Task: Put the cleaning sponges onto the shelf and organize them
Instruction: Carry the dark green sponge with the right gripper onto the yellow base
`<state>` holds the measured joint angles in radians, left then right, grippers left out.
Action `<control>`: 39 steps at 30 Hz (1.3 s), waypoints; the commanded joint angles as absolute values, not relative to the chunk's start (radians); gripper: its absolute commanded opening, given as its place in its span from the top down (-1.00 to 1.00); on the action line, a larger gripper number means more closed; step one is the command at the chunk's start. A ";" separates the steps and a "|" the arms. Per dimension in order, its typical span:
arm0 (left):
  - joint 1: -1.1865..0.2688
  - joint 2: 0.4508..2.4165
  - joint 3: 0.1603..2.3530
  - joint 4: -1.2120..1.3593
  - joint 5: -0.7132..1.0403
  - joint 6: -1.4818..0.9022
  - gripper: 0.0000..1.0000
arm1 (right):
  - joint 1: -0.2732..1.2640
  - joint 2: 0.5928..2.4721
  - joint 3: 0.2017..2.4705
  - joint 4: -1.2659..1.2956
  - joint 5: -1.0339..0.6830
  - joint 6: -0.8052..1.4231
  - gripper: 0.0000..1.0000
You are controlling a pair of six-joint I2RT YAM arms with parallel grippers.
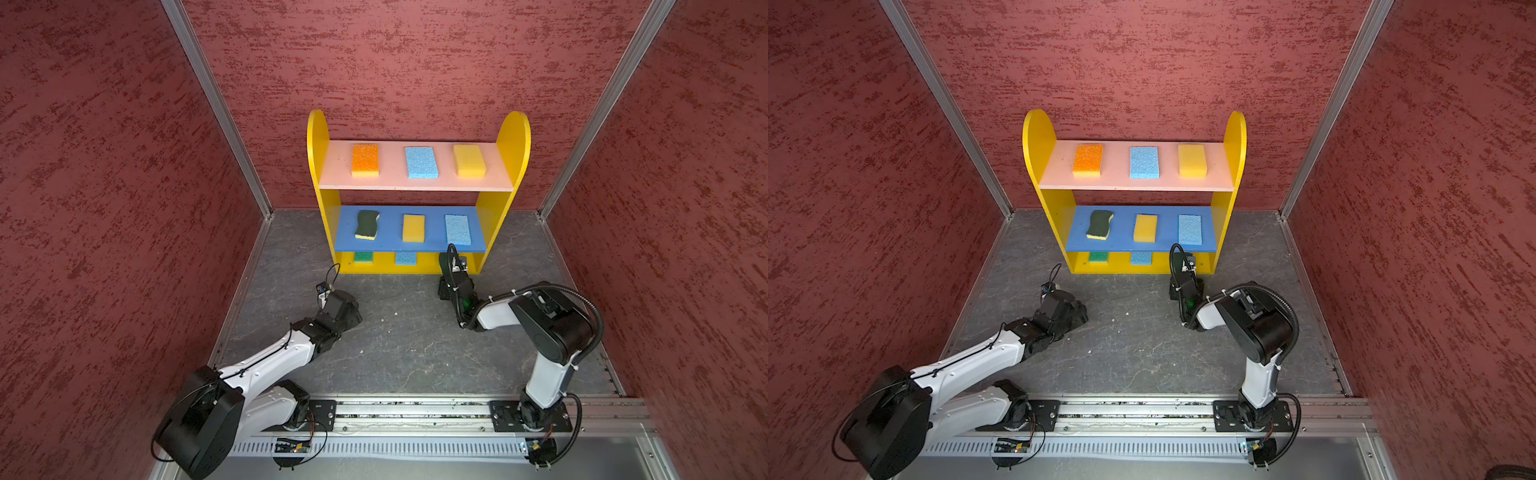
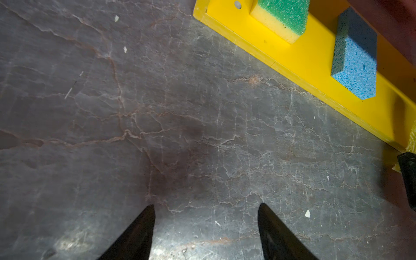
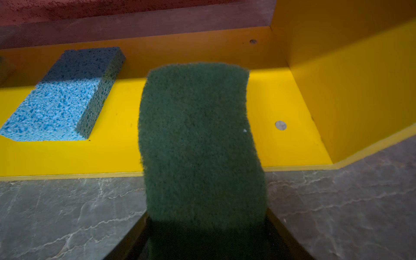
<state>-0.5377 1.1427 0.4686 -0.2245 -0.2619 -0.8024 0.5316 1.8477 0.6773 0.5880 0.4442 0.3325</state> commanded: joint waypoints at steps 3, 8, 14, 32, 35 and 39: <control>-0.534 1.186 0.502 -0.183 -0.253 -0.786 -0.45 | 0.511 1.864 0.697 0.683 0.482 0.293 -0.29; -0.534 1.216 0.512 -0.169 -0.253 -0.785 -0.45 | 0.502 1.881 0.713 0.694 0.488 0.273 -0.30; -0.532 1.233 0.518 -0.160 -0.252 -0.779 -0.45 | 0.493 1.909 0.735 0.708 0.482 0.268 -0.30; -0.534 1.256 0.521 -0.153 -0.255 -0.773 -0.44 | 0.469 1.954 0.790 0.627 0.474 0.306 -0.38; -0.535 1.256 0.523 -0.155 -0.256 -0.771 -0.44 | 0.466 1.954 0.789 0.627 0.472 0.309 -0.38; -0.536 1.266 0.528 -0.152 -0.255 -0.771 -0.44 | 0.462 1.956 0.794 0.618 0.470 0.311 -0.47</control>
<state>-0.5377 1.2526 0.5022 -0.1635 -0.2543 -0.7879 0.4850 1.9469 0.7547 0.6147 0.4717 0.3107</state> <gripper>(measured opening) 0.721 0.729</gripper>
